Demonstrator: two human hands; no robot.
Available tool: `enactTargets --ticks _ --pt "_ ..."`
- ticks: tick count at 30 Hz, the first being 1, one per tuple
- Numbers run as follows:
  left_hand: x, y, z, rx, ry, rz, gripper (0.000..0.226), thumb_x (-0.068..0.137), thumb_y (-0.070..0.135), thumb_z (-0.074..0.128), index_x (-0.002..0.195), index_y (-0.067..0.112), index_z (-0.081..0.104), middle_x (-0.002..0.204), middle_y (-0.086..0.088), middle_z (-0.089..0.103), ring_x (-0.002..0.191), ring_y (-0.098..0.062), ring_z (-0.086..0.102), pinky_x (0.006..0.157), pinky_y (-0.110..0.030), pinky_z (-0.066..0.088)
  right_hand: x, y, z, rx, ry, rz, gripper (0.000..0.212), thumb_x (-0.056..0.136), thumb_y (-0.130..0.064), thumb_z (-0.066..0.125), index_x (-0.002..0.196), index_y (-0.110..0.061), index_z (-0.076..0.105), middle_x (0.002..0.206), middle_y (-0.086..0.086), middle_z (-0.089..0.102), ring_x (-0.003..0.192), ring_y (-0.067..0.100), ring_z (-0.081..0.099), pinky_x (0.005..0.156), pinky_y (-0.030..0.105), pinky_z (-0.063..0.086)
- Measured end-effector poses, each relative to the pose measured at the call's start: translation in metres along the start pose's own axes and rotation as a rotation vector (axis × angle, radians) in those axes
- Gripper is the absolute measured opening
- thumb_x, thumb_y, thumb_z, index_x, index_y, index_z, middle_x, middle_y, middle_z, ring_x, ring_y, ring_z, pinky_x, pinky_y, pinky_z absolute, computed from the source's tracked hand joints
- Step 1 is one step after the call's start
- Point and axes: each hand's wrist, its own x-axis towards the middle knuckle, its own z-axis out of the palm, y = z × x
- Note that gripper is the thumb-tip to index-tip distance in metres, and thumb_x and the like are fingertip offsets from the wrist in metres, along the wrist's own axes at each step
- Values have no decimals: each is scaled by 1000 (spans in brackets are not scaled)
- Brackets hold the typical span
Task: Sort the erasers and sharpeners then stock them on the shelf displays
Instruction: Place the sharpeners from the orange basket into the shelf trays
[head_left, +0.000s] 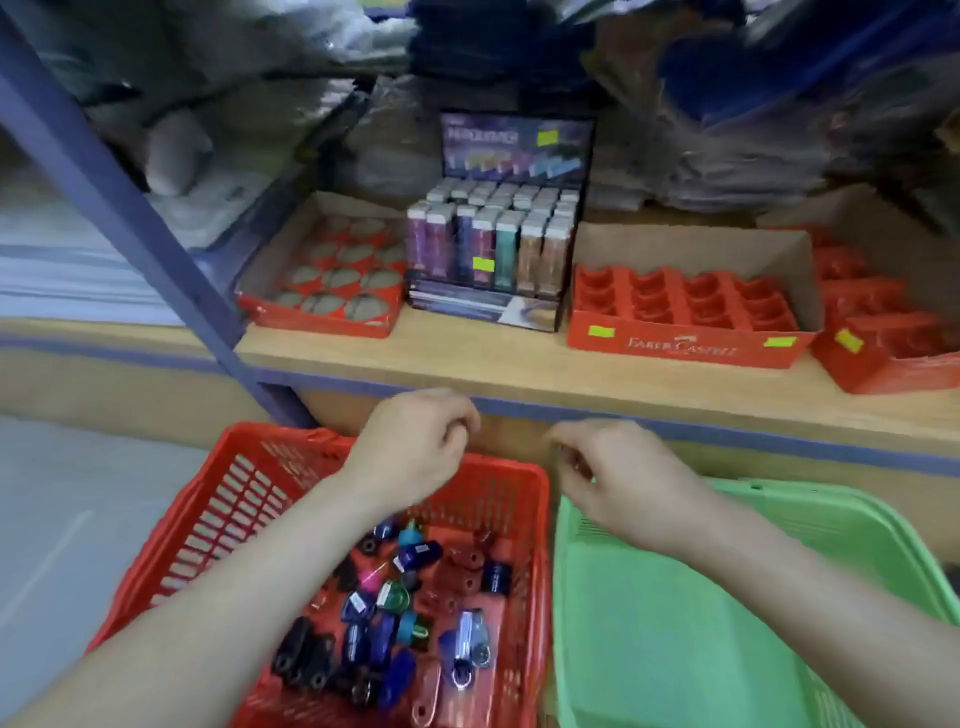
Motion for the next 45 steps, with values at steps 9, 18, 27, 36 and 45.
enactTargets --ticks 9,18,27,36,45 --pt "-142 -158 133 164 -675 -538 36 84 26 53 117 14 57 113 -15 65 109 -36 60 91 -40 49 57 -37 212 55 -603 227 49 89 -24 58 136 -20 47 127 13 57 117 31 55 93 31 45" --pt "-138 -183 194 106 -703 -747 102 76 55 71 151 27 8 154 -7 9 141 -42 10 107 -51 37 92 -9 326 -92 -706 394 95 81 -44 67 152 -32 5 159 9 13 138 38 28 112 46 31" --pt "-149 -194 198 287 -868 -635 86 81 40 72 146 27 17 150 -18 19 136 -40 26 103 -49 40 87 -22 349 -267 -755 361 104 61 -50 86 141 -31 24 137 10 36 125 32 42 94 45 44" --pt "-157 -198 169 -91 -463 -838 51 68 63 69 110 36 59 114 2 47 110 -22 54 93 -32 46 76 -16 345 -18 -665 315 43 80 -26 66 120 -28 50 105 -1 67 98 22 64 85 36 53" --pt "-123 -165 153 -329 -351 -723 54 58 65 74 100 36 57 95 3 60 90 -14 58 79 -30 49 104 -34 275 1149 -692 762 64 55 -74 77 106 -37 70 110 -2 71 109 22 63 97 44 47"
